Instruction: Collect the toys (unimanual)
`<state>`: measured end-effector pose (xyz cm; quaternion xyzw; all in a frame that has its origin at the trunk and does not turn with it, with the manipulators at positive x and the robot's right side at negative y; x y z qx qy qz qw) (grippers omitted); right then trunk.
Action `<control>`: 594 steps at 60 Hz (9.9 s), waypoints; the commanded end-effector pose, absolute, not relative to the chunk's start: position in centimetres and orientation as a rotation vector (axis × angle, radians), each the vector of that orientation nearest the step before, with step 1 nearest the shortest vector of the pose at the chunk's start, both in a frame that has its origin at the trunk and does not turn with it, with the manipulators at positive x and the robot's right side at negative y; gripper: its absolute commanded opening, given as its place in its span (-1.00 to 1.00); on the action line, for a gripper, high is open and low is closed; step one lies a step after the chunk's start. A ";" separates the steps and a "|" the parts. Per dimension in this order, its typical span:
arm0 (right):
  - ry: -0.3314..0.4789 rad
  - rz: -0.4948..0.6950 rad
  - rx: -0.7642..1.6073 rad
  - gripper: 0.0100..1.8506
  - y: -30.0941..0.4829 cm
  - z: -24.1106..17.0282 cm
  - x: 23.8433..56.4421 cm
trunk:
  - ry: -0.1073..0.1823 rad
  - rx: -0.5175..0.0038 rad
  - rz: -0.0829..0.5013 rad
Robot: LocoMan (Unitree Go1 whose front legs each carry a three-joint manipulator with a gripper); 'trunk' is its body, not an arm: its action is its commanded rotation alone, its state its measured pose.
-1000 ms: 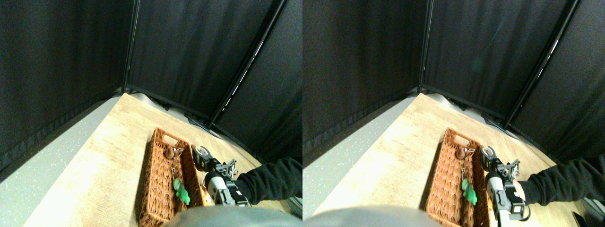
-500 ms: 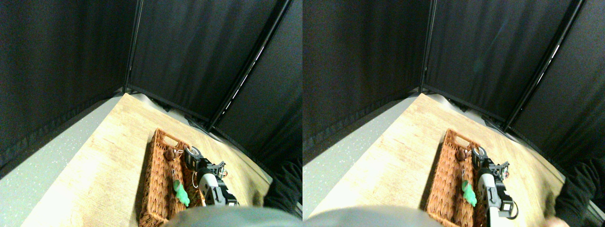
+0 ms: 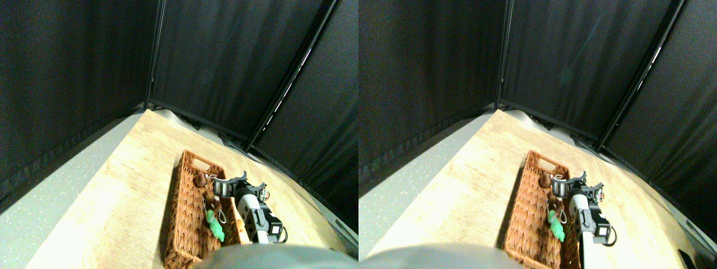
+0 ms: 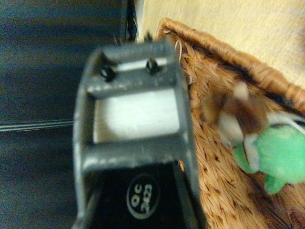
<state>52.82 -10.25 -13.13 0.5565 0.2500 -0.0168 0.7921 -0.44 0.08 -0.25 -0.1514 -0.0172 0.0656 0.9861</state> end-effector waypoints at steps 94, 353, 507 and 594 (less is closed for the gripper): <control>0.536 -0.281 1.415 -0.03 -24.2 -18.0 47.4 | 0.036 -0.155 -0.015; 0.486 -0.029 1.093 -0.95 -9.7 -13.8 54.5 | -0.034 -0.330 0.159; 0.536 -0.519 1.343 -0.03 -24.5 -20.1 37.5 | 0.094 -0.160 -0.110; 0.407 -0.544 1.131 -0.95 -23.0 -21.6 43.5 | 0.072 -0.166 -0.068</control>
